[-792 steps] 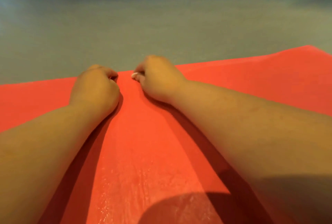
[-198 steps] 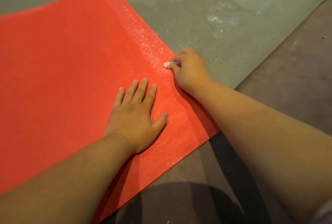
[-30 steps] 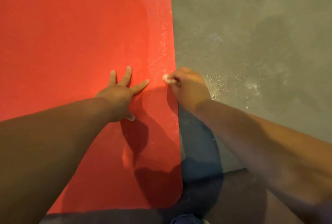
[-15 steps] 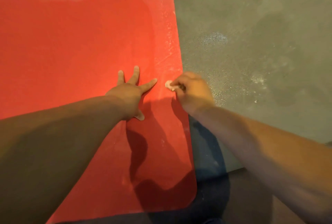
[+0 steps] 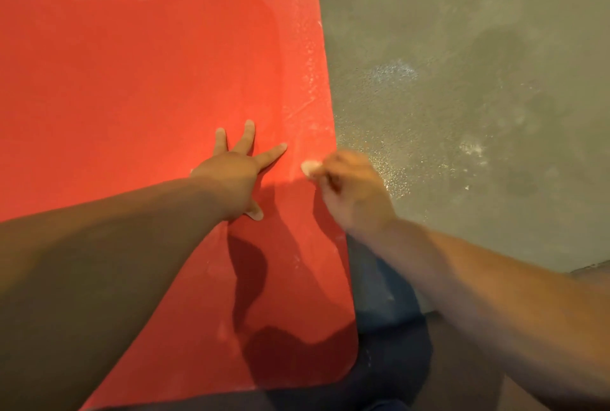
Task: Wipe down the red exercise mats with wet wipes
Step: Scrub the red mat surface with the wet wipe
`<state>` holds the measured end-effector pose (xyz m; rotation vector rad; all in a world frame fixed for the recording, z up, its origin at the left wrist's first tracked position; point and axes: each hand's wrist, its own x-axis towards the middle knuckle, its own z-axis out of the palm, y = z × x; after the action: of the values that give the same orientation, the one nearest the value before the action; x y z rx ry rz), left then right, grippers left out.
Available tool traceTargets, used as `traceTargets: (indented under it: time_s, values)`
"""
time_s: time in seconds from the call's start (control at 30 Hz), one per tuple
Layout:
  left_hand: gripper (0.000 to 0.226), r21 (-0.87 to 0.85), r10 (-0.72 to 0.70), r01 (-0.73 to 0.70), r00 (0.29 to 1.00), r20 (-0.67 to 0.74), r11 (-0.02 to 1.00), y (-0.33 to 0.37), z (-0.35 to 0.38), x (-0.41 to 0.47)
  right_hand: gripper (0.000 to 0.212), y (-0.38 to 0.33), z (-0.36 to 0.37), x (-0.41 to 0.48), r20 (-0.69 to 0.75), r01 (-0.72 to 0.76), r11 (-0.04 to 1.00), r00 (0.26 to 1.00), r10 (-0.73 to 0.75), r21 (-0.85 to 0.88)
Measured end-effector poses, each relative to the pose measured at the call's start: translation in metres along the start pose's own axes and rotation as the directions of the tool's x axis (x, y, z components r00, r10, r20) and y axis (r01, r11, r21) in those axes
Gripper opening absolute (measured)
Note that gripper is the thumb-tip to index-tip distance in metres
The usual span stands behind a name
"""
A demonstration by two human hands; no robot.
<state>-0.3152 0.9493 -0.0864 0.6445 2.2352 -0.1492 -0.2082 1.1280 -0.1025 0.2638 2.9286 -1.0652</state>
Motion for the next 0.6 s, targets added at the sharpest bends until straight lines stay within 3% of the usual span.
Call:
traceTargets:
  time_s: [0.1, 0.2, 0.3, 0.43, 0.6]
  values:
    - [0.126, -0.003, 0.002, -0.002, 1.0, 0.013, 1.0, 0.001, 0.0, 0.0, 0.011, -0.002, -0.001, -0.063, 0.125, -0.007, 0.999, 0.992, 0.001, 0.051]
    - [0.126, 0.012, 0.006, -0.006, 1.0, 0.01, 1.0, 0.001, 0.001, 0.001, 0.012, 0.004, -0.003, -0.047, 0.131, -0.096, 0.992, 0.988, 0.085, 0.081]
    - [0.127, 0.033, 0.007, -0.007, 1.0, -0.009, 0.999, 0.0, 0.0, 0.002, 0.025, -0.003, 0.001, -0.006, 0.123, 0.033, 0.999, 0.992, -0.034, 0.011]
    - [0.127, 0.034, 0.012, -0.011, 1.0, -0.014, 0.999, 0.001, 0.0, 0.003, 0.022, -0.012, 0.005, 0.0, 0.212, 0.148, 0.978, 0.97, -0.115, -0.15]
    - [0.127, 0.019, 0.003, -0.002, 1.0, -0.007, 1.0, 0.0, 0.0, 0.002, 0.022, -0.013, 0.009, -0.071, 0.329, 0.36, 0.933, 0.882, -0.336, -0.013]
